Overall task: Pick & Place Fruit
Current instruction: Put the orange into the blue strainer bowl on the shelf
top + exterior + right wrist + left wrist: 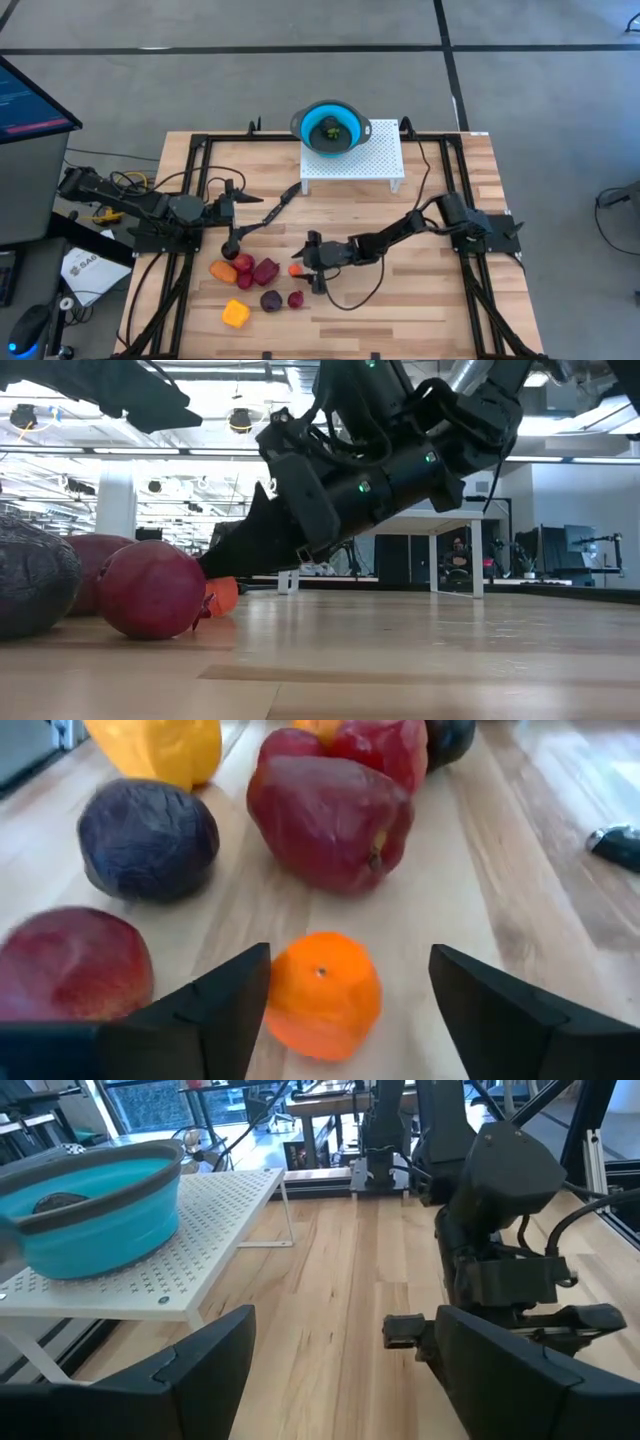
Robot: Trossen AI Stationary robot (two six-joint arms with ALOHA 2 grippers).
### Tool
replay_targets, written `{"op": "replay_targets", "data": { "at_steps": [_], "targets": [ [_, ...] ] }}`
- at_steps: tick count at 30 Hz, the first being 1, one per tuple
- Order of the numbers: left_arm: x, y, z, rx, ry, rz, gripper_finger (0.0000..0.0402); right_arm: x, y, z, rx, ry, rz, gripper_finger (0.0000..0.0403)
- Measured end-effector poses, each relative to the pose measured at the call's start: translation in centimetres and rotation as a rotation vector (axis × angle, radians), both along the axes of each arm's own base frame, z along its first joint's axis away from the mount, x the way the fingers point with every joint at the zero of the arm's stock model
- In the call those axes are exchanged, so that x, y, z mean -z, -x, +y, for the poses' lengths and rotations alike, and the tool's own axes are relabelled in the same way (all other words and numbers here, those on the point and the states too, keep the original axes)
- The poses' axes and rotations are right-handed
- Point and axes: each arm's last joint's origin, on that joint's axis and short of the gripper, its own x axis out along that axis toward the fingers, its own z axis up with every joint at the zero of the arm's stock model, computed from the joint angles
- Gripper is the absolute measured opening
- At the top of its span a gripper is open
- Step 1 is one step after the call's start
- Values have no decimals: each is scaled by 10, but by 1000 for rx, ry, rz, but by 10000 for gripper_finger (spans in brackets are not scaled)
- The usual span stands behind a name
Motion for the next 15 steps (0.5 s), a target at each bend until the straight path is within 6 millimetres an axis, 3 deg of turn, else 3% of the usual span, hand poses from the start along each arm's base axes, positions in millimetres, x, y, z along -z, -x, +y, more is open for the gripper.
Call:
{"op": "replay_targets", "data": {
  "at_steps": [5,15],
  "targets": [
    [0,0,0,0,1,-4,301,13,0,0,-32,22,17,249],
    [-1,0,0,0,5,-15,301,17,-5,2,-47,3,-3,204]
  ]
}}
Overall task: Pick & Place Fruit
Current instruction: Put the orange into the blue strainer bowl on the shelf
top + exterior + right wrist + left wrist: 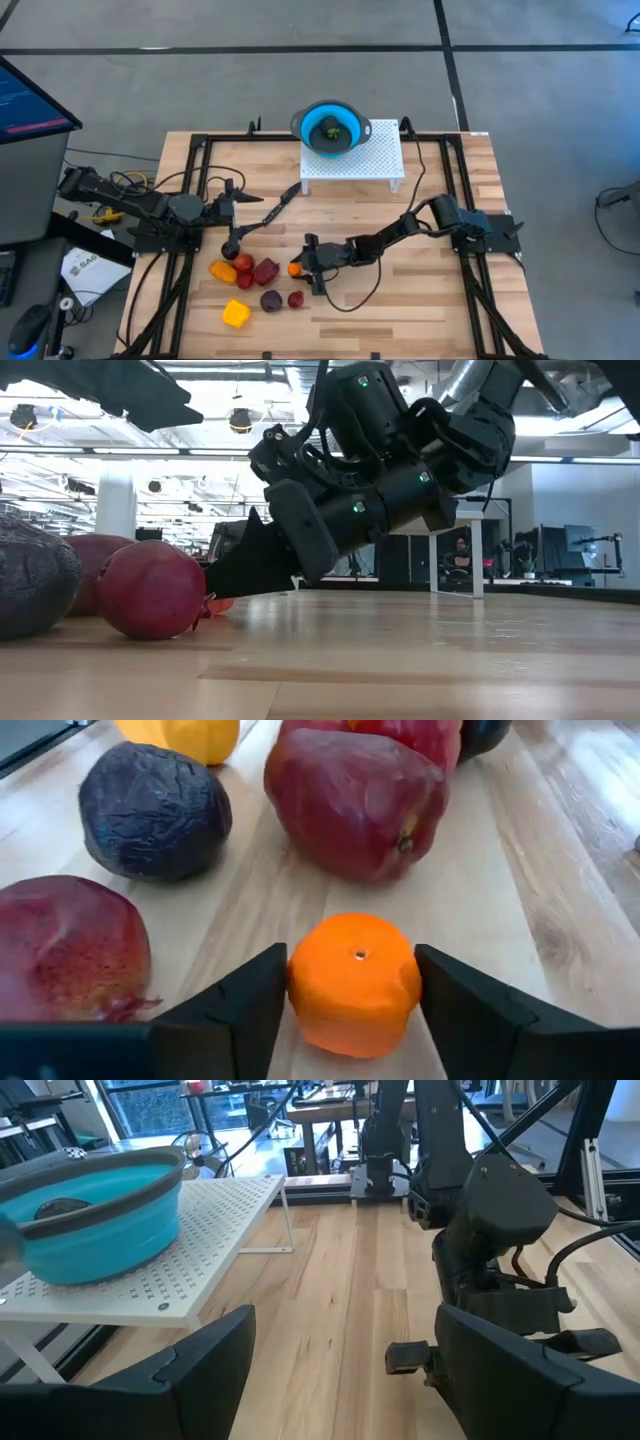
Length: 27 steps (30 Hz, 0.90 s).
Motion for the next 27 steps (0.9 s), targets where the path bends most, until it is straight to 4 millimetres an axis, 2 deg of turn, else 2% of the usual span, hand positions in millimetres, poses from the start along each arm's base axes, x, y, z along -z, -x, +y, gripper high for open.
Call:
{"op": "replay_targets", "data": {
  "at_steps": [7,11,15,20,24,27],
  "targets": [
    [0,0,0,-1,4,-1,301,-1,0,0,10,-9,10,150],
    [0,0,0,-4,22,-5,301,-20,5,-4,41,-17,67,145],
    [2,-3,-1,-9,39,6,301,-67,14,-11,67,1,58,153],
    [11,-13,-4,-12,27,65,301,-139,36,-30,125,79,-72,150],
    [17,-23,-6,-11,18,87,301,-194,56,-57,285,152,-190,154],
    [22,-30,-8,-8,3,98,301,-229,73,-88,462,140,-281,162]
  ]
}}
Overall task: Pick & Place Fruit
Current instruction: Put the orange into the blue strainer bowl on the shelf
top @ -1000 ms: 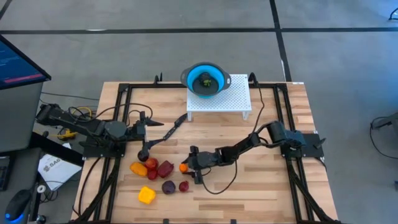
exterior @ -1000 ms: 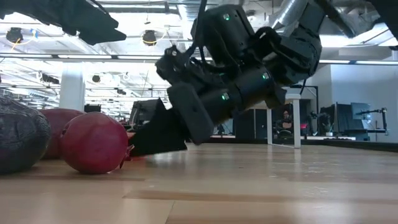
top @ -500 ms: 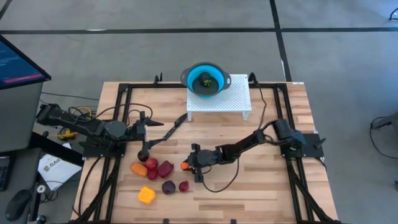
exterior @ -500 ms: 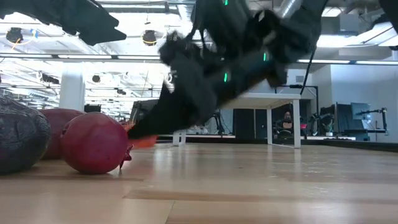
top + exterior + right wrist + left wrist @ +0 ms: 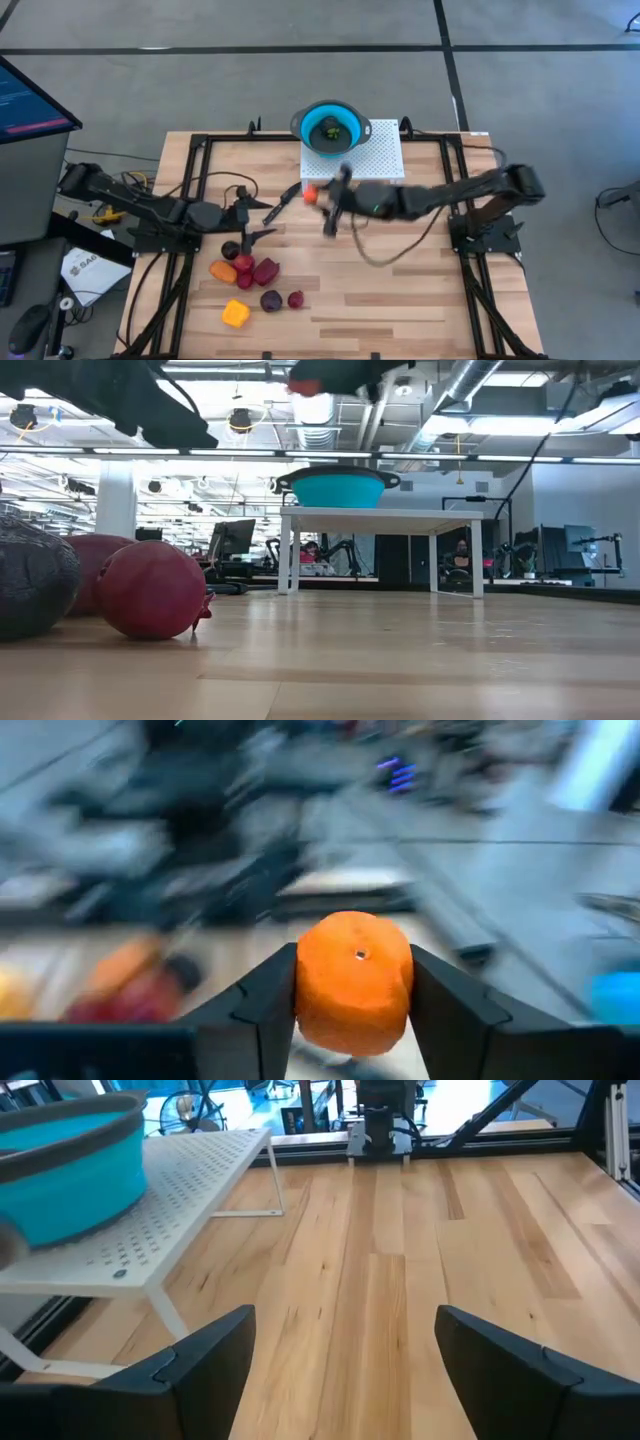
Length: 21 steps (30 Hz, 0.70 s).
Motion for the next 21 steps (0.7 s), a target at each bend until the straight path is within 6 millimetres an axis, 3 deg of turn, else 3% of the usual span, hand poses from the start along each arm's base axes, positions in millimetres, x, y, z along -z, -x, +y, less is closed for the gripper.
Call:
{"op": "replay_targets", "data": {
  "at_steps": [3,10,16,21],
  "targets": [
    [4,-5,-1,4,-15,14,301,-19,16,-38,127,-57,-49,165],
    [7,-8,-2,4,-18,23,301,-27,28,-121,381,-84,71,155],
    [6,-8,-2,4,-16,12,301,-14,30,-175,492,-188,187,164],
    [5,-9,-2,4,-14,5,301,5,22,-199,537,-236,324,172]
  ]
}}
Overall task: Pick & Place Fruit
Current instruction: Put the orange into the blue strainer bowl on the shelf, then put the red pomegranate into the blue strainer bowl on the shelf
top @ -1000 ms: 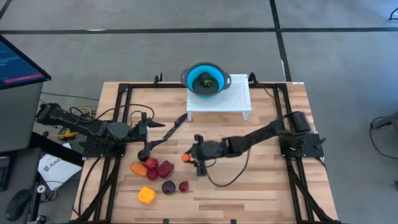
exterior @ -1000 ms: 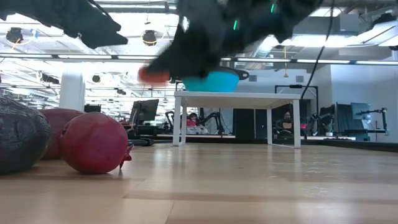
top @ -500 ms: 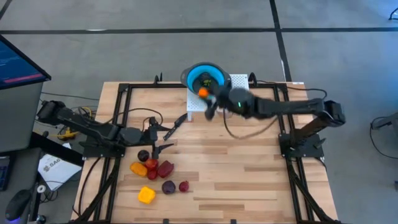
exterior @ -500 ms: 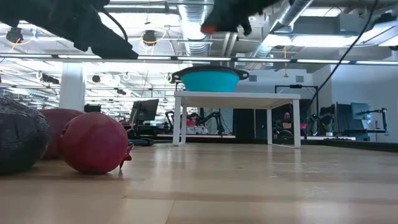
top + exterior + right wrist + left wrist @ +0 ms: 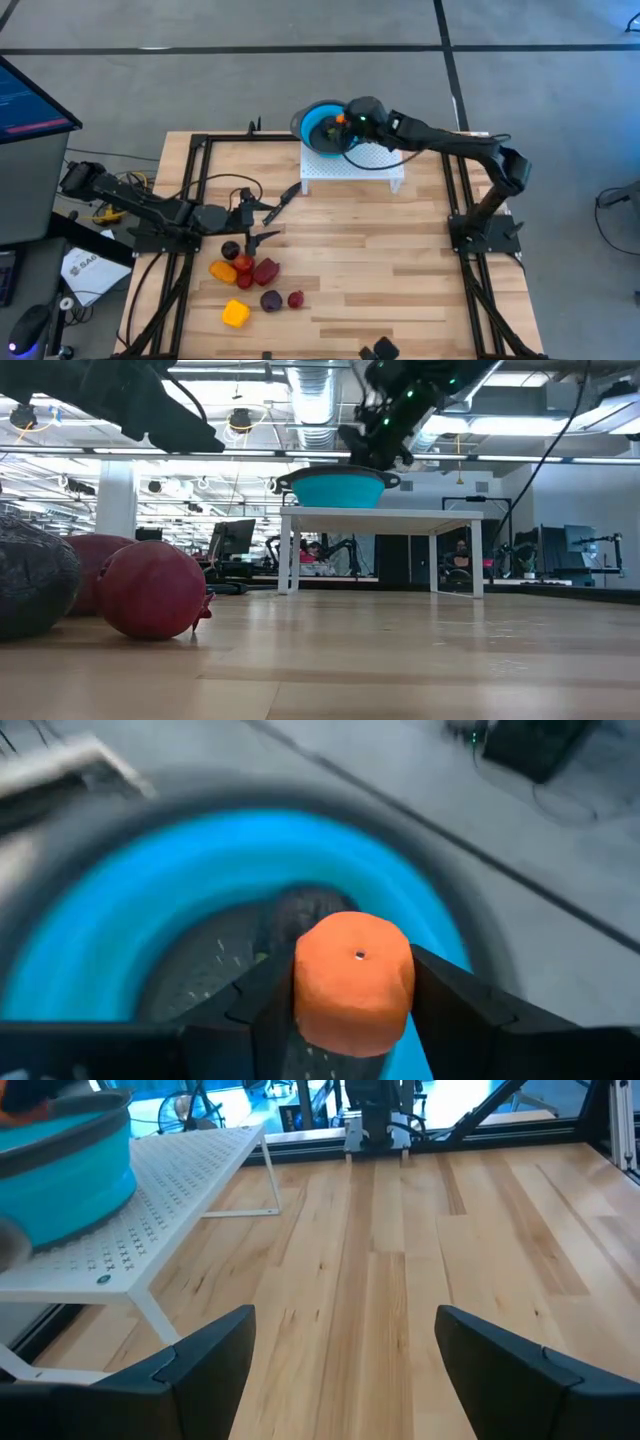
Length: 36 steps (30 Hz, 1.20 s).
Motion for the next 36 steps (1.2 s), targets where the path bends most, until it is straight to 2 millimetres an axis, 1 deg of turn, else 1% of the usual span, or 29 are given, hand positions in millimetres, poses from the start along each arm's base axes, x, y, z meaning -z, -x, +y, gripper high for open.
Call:
{"op": "replay_targets", "data": {
  "at_steps": [6,8,15,21,29,33,36],
  "targets": [
    [-1,0,0,0,1,-6,301,5,-11,-16,24,-44,83,169],
    [-1,0,0,0,2,-8,301,9,-13,-18,24,-70,131,171],
    [-1,0,0,0,4,-14,301,17,-22,-22,24,-117,221,190],
    [-1,0,0,0,4,-15,301,17,-23,-21,20,-119,224,210],
    [-1,0,0,0,4,-16,301,15,-21,-20,12,-112,227,260],
    [-1,0,0,0,4,-16,301,14,-23,-20,11,-105,213,265],
    [-1,0,0,0,4,-16,301,5,-24,-20,9,-92,192,265]
  ]
}}
